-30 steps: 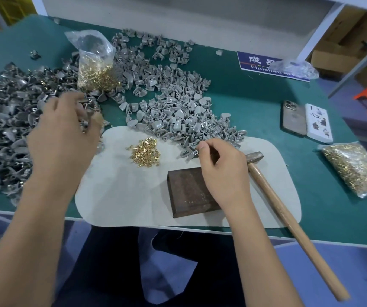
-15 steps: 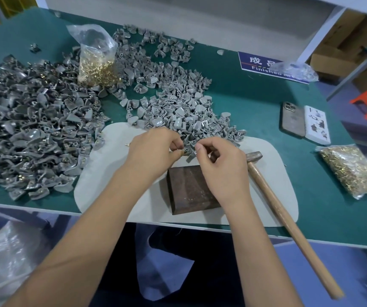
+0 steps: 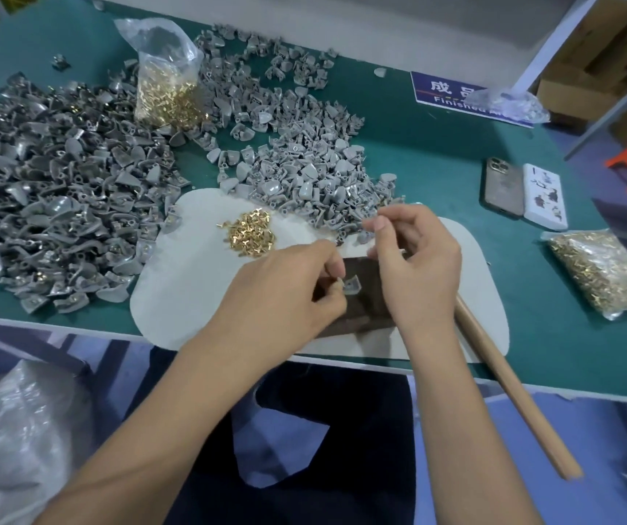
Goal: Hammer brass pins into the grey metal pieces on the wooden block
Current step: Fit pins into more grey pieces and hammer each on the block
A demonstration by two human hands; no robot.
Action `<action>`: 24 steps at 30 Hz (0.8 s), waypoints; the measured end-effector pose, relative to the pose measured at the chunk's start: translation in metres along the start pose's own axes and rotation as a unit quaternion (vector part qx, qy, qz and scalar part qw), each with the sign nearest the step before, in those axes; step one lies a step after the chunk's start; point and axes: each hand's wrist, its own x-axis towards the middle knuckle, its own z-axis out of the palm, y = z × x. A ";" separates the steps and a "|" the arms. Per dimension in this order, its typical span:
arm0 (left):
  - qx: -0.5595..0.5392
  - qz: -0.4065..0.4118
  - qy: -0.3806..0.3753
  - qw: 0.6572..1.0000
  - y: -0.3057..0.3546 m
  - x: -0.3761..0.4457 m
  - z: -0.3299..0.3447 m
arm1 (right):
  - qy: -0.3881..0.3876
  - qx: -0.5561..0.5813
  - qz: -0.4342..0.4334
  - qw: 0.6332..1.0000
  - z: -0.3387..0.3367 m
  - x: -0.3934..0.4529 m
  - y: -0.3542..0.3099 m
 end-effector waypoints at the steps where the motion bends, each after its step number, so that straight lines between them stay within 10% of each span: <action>1: -0.009 -0.007 0.007 1.000 -0.003 -0.001 0.002 | -0.017 0.004 -0.004 1.000 -0.004 -0.006 -0.001; 18: -0.005 0.009 0.026 1.000 -0.009 -0.007 0.005 | -0.135 -0.167 -0.022 0.977 -0.024 -0.039 -0.016; 24: -0.006 -0.001 0.027 1.000 -0.008 -0.006 0.004 | -0.198 -0.401 -0.086 0.890 -0.023 -0.025 -0.050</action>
